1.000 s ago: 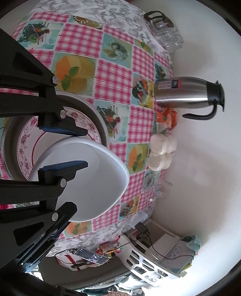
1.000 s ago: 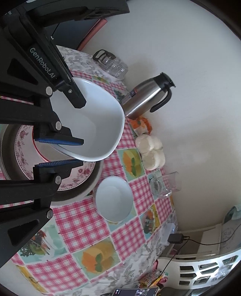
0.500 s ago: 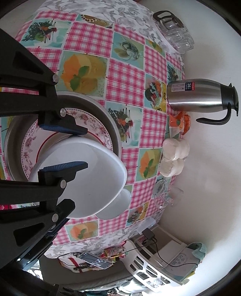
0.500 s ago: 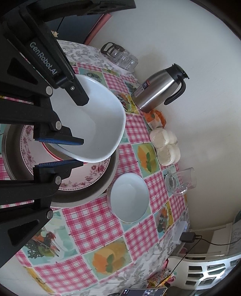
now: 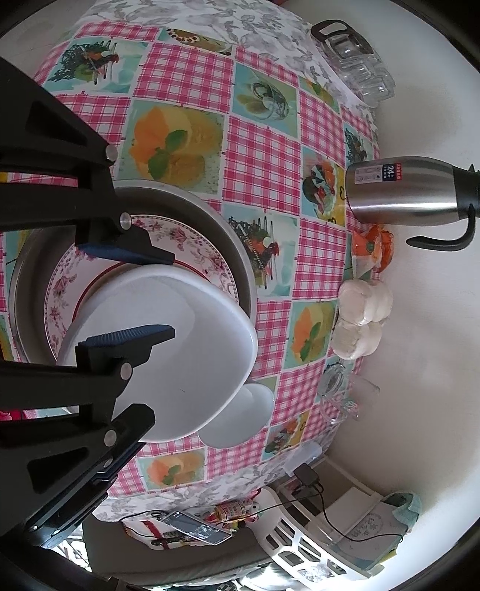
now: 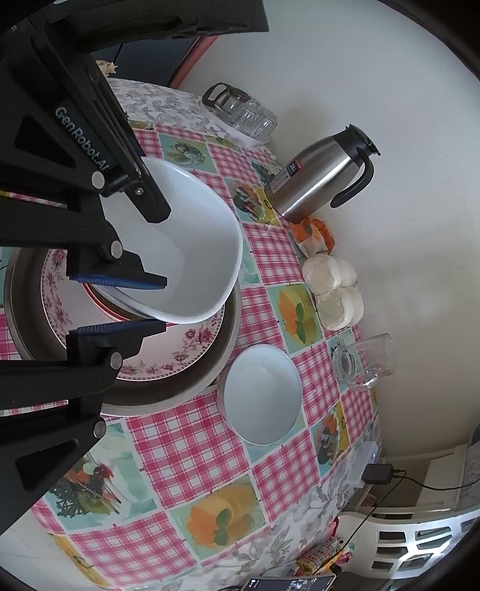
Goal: Organize plates and bowls
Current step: 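Lower the white square bowl into the red-rimmed bowl and open the right tool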
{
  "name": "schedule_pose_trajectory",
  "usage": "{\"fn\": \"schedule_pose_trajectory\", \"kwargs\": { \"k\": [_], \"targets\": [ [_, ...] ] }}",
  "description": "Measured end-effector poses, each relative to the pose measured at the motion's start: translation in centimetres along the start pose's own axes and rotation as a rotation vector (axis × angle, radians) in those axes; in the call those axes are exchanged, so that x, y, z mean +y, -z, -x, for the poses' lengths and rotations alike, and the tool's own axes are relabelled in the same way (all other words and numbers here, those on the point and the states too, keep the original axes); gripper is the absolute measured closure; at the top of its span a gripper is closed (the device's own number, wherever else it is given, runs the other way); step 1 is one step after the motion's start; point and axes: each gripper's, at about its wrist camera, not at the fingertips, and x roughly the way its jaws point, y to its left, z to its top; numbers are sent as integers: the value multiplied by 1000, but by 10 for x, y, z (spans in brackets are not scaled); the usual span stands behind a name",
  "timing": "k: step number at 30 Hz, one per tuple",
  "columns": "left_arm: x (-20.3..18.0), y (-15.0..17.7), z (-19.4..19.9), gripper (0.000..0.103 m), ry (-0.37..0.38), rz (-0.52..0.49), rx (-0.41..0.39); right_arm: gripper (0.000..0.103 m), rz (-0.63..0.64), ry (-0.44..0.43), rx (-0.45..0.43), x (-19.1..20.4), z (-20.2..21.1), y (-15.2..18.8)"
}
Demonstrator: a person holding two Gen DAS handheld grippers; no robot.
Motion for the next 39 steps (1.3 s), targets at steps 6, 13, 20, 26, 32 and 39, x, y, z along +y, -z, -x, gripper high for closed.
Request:
{"fn": "schedule_pose_trajectory", "kwargs": {
  "k": [6, 13, 20, 26, 32, 39],
  "targets": [
    [2, 0, -6, 71, -14, 4, 20, 84, -4, -2, 18, -1, -6, 1],
    [0, 0, -6, 71, -24, -1, 13, 84, 0, 0, 22, -1, -8, 2],
    [1, 0, -8, 70, -22, 1, 20, 84, -11, -1, 42, -4, -13, 2],
    [2, 1, -9, 69, -25, 7, 25, 84, -7, 7, 42, -3, -13, 3],
    [2, 0, -6, 68, -19, 5, 18, 84, -6, 8, 41, -3, -12, 1],
    [2, -1, 1, 66, -10, 5, -3, 84, 9, 12, 15, 0, -4, 1]
  ]
}}
